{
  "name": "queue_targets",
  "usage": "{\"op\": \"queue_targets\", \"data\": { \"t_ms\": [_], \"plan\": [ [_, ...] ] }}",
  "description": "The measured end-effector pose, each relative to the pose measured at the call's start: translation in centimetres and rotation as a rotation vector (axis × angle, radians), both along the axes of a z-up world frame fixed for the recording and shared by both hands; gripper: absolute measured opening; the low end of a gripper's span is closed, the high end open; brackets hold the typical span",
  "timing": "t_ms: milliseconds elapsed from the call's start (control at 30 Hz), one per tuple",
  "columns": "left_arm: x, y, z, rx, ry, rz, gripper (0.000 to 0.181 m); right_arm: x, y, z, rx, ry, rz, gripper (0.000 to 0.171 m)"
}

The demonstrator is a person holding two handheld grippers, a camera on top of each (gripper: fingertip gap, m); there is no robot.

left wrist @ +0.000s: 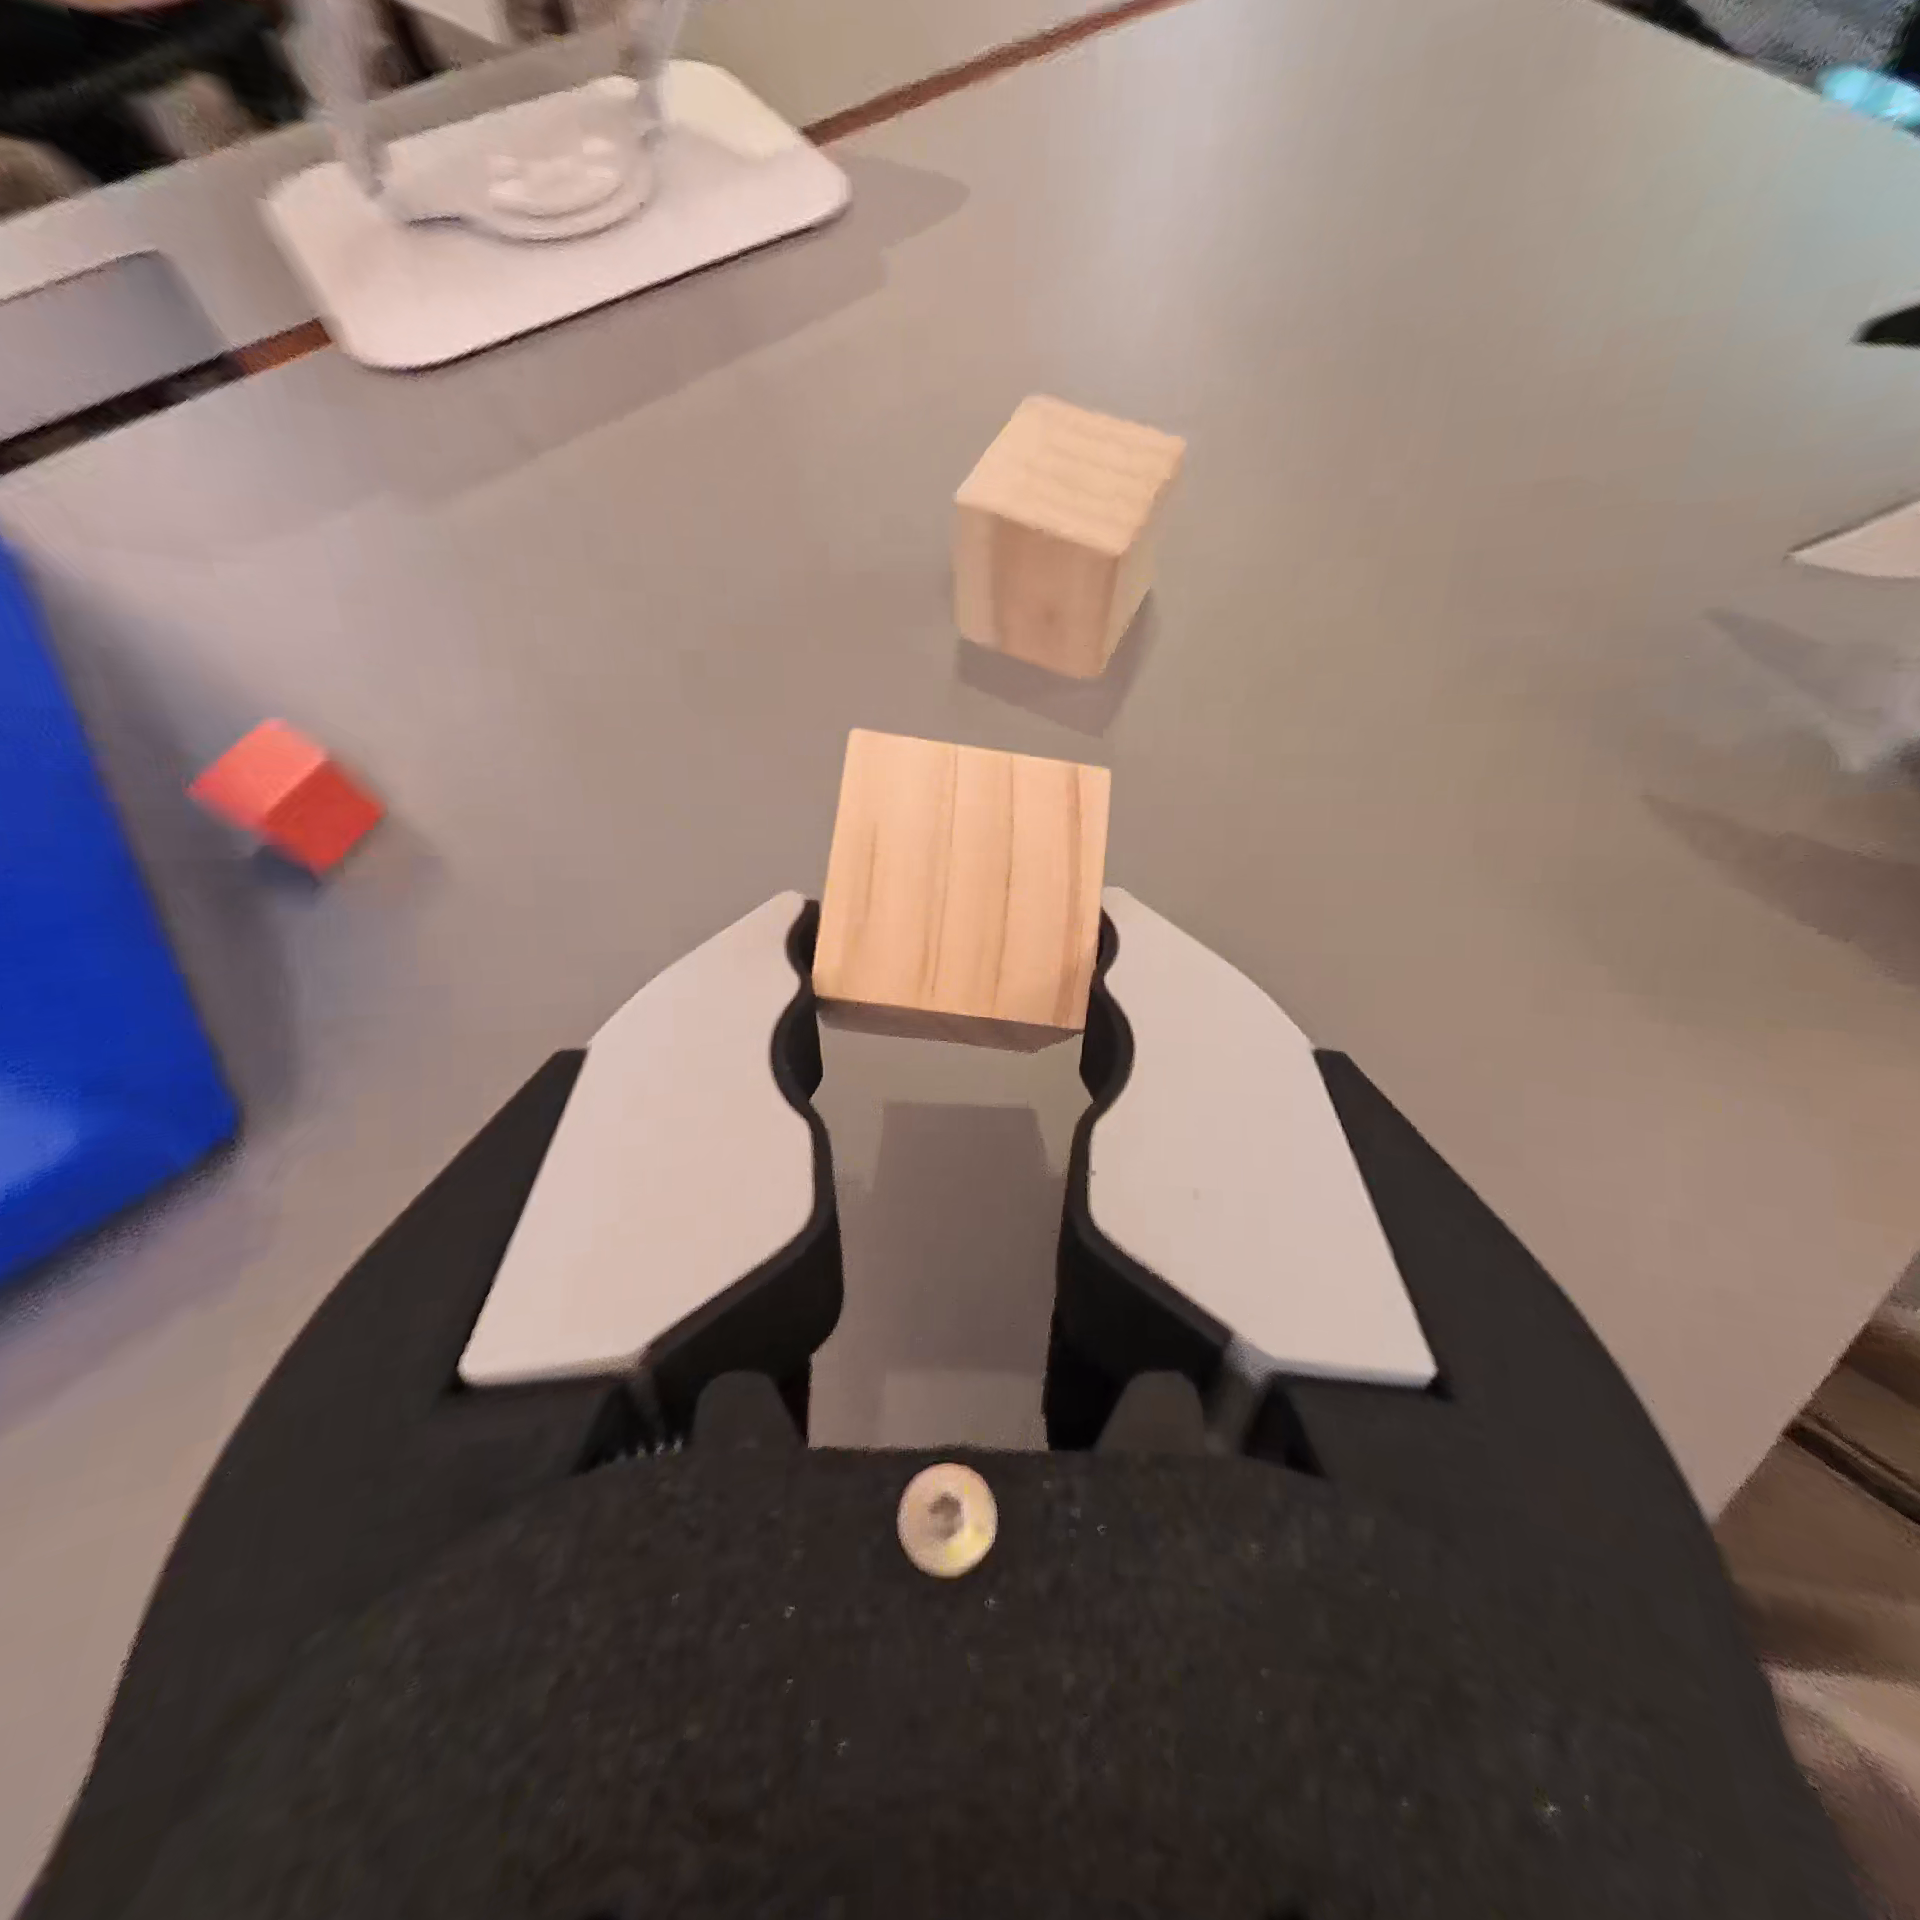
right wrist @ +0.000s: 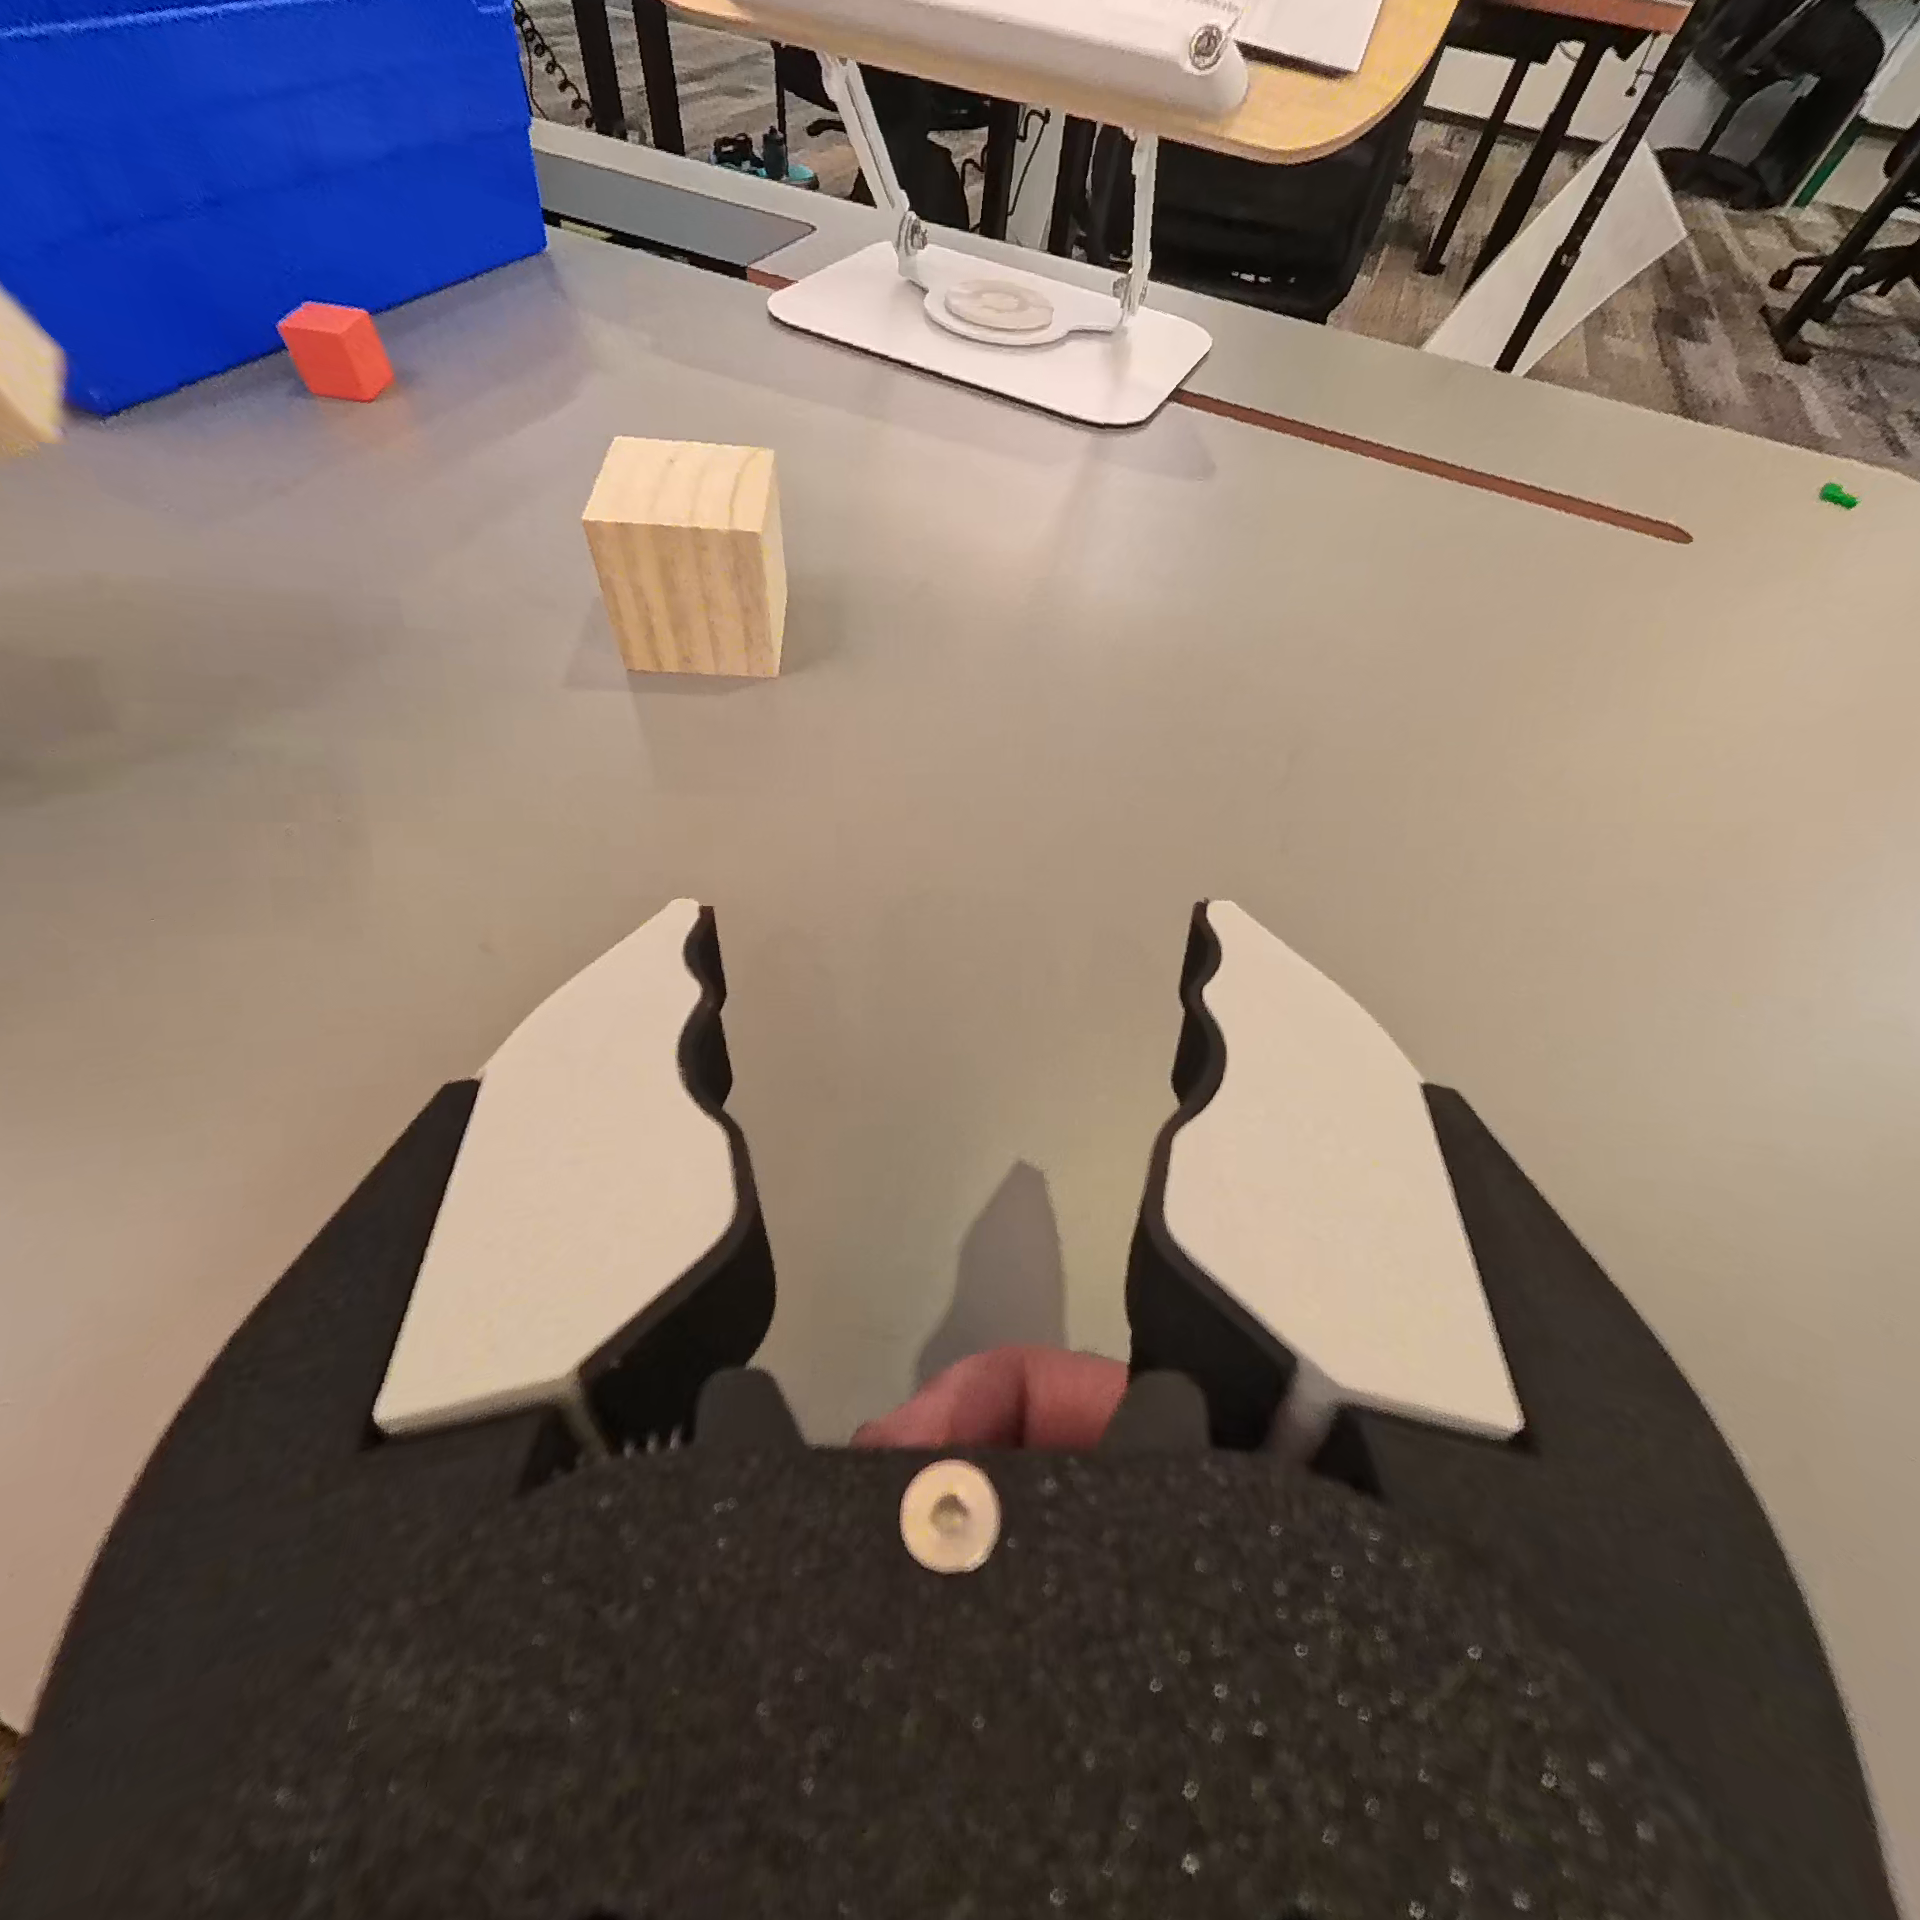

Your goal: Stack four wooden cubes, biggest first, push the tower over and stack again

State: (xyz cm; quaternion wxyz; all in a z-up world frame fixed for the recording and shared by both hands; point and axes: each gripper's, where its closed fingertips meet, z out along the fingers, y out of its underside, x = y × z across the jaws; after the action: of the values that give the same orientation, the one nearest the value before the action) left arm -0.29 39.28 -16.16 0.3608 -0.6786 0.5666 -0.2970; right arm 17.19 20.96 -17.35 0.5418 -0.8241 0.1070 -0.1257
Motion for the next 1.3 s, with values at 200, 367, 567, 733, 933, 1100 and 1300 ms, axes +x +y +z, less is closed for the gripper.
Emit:
{"op": "queue_targets", "data": {
  "t_ms": [200,367,567,733,933,1100,1300],
  "plan": [
    [7.9,0.4,0.9,0.053,0.123,-0.261,0.047,-0.3,0.0,-0.2,-0.013,-0.007,0.013,0.084],
    [13.3,0.6,0.5,-0.024,0.192,-0.351,0.047,-0.7,-0.3,-0.5,-0.027,-0.009,0.026,0.084],
    [15.4,0.3,-0.4,-0.073,0.251,-0.331,0.048,-0.4,-0.5,-0.6,-0.014,0.007,0.016,0.084],
    [15.5,0.1,-1.2,-0.048,0.281,-0.328,0.048,-0.1,-0.6,-0.4,-0.007,0.010,0.017,0.084],
    [15.5,-0.1,-1.6,-0.066,0.298,-0.312,0.048,0.4,-0.7,-0.4,-0.005,0.012,0.014,0.084],
    [15.3,-0.3,-2.2,-0.081,0.304,-0.316,0.048,0.6,-0.9,-0.4,-0.002,0.014,0.012,0.084],
    [14.9,0.1,-2.6,-0.055,0.318,-0.299,0.052,0.8,-0.9,-0.5,-0.005,0.012,0.008,0.084]
  ]
}}
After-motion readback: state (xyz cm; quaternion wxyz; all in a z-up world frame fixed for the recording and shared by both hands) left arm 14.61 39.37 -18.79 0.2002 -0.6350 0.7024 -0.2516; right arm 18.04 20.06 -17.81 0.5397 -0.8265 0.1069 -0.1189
